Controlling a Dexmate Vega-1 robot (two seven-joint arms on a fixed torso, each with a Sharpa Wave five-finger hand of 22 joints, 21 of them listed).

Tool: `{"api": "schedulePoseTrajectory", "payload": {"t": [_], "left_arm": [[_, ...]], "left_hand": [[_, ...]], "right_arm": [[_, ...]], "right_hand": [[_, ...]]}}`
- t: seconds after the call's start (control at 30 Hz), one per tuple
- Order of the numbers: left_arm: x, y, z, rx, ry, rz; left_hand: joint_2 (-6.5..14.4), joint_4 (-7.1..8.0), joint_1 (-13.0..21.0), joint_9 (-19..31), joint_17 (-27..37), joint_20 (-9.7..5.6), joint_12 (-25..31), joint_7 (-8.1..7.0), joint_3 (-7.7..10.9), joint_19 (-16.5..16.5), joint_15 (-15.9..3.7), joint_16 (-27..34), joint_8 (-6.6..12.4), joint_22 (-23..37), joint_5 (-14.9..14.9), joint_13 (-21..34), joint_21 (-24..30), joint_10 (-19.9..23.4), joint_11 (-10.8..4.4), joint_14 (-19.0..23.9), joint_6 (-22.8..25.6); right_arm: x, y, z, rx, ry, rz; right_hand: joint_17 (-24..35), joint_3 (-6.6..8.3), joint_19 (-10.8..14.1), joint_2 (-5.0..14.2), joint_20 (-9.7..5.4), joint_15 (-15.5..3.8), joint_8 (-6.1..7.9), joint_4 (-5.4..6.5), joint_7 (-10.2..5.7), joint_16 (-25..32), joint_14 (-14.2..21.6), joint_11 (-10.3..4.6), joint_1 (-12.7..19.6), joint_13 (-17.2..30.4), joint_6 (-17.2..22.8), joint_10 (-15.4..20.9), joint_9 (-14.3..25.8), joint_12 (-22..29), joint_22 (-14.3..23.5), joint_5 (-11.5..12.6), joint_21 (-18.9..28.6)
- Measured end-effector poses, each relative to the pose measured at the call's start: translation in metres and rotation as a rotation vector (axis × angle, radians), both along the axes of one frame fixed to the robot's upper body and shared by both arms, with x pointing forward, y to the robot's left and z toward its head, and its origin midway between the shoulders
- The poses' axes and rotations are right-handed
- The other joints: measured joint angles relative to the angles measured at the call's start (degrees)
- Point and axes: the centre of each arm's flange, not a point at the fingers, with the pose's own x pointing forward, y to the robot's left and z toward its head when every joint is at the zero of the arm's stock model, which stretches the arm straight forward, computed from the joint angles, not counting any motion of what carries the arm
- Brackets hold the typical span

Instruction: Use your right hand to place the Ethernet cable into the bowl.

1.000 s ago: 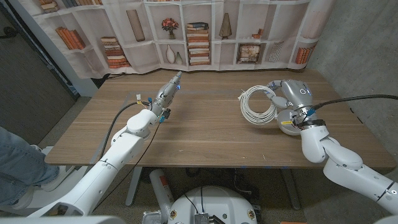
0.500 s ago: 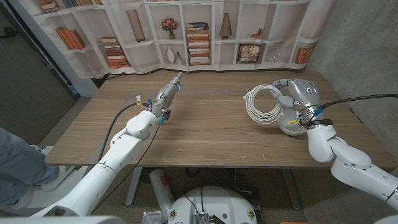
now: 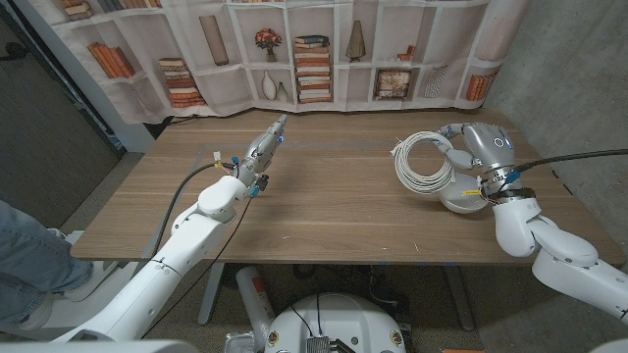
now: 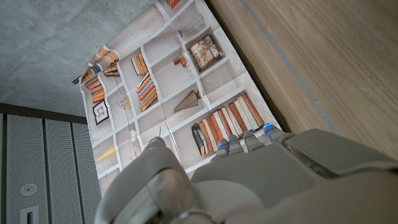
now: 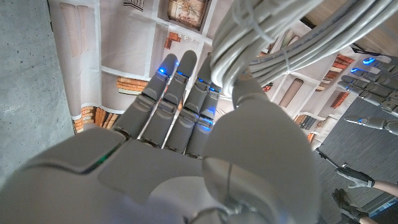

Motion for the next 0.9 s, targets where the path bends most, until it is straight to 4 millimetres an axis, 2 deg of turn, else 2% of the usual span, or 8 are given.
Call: {"api": "schedulePoseTrajectory", "payload": {"t": [0.63,0.9], "left_arm": [[-0.004,0.004,0.001,0.006,-0.005,0.005],[-0.007,0.006,0.002,0.005,-0.009,0.013]], "left_hand": [[0.2,0.23,0.2,0.0,0.0,0.00,0.0,0.00,-0.25,0.0,0.00,0.0,0.00,0.0,0.0,0.0,0.0,0.0,0.00,0.0,0.0],[0.2,0.23,0.2,0.0,0.0,0.00,0.0,0.00,-0.24,0.0,0.00,0.0,0.00,0.0,0.0,0.0,0.0,0.0,0.00,0.0,0.0]], "right_arm": [[-0.003,-0.017,0.001,0.005,-0.044,-0.056],[-0.003,-0.025,0.001,0.016,-0.064,-0.075]], "right_hand": [[0.3,-0.17,-0.6,0.00,-0.21,0.00,0.17,0.16,-0.31,-0.4,0.0,-0.31,0.0,0.2,-0.3,-0.3,-0.1,0.0,0.3,0.2,0.0],[0.3,-0.40,-1.0,-0.01,0.21,0.21,0.18,0.39,-0.31,-0.4,-0.2,-0.31,0.0,0.2,-0.3,-0.3,0.0,0.0,0.3,0.2,0.0]]}}
